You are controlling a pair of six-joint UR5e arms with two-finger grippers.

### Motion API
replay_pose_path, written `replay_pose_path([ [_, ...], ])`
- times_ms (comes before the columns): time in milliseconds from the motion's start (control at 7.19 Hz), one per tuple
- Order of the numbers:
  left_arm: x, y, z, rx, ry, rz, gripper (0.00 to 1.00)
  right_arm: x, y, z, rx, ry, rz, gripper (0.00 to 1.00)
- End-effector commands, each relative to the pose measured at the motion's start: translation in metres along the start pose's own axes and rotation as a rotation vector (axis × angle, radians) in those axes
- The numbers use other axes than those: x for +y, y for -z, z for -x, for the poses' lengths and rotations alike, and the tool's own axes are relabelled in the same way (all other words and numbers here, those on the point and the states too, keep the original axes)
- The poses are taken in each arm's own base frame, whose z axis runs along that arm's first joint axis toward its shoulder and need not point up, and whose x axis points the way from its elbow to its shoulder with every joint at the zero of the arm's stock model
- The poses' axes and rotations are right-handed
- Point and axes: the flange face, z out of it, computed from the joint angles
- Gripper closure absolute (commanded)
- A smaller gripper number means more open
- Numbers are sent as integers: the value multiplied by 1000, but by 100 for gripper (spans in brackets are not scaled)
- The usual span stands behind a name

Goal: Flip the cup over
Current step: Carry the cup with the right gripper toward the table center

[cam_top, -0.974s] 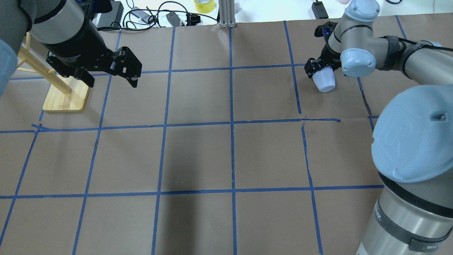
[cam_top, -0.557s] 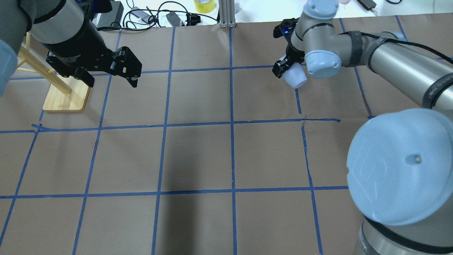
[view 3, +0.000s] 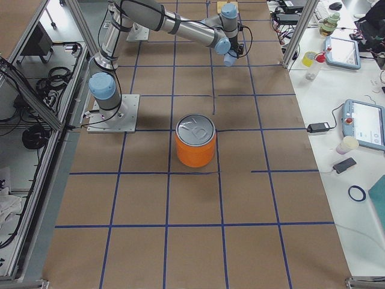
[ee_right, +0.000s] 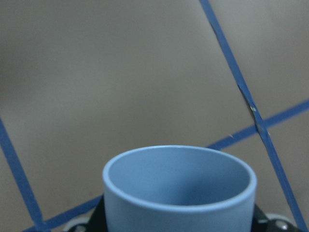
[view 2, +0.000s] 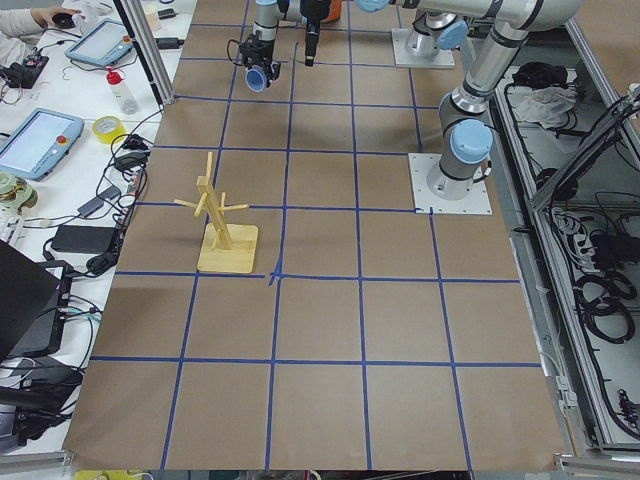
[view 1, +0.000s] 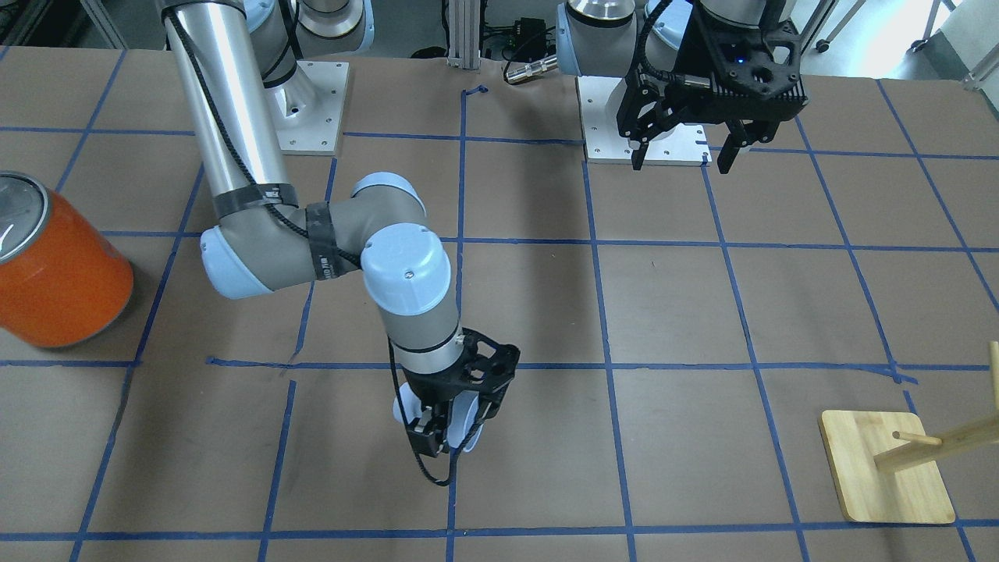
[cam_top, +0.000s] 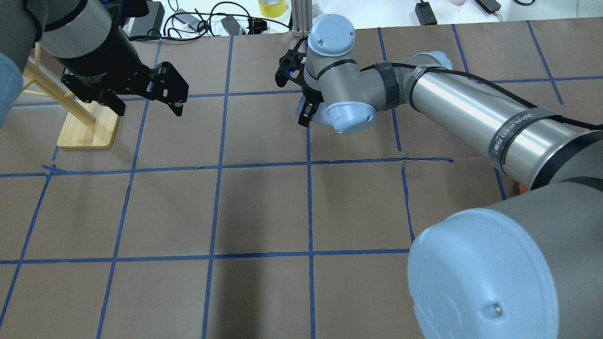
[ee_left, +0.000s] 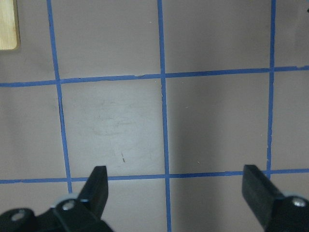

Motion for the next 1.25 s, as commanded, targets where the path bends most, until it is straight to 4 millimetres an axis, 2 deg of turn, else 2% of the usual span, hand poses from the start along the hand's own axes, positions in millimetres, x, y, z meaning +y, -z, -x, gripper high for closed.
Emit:
replay_pose_path([
  [0,0,0,0,0,0,0,0,-30,-11,41,-3,355,-13,53],
  [139,0,0,0,0,0,0,0,-30,-16,44,2,404,11,52],
  [278,0,0,0,0,0,0,0,-32,-37,57,-11,461,49,52],
  [417,0,0,0,0,0,0,0,-33,-51,60,-6,457,45,51],
  [696,0,0,0,0,0,0,0,-34,-55,63,-17,449,36,51],
  [835,0,0,0,0,0,0,0,-33,-56,64,-21,447,37,45],
  [974,0,0,0,0,0,0,0,-32,-58,65,-23,443,37,0],
  [1113,0,0,0,0,0,0,0,-29,-57,69,-28,443,38,0],
])
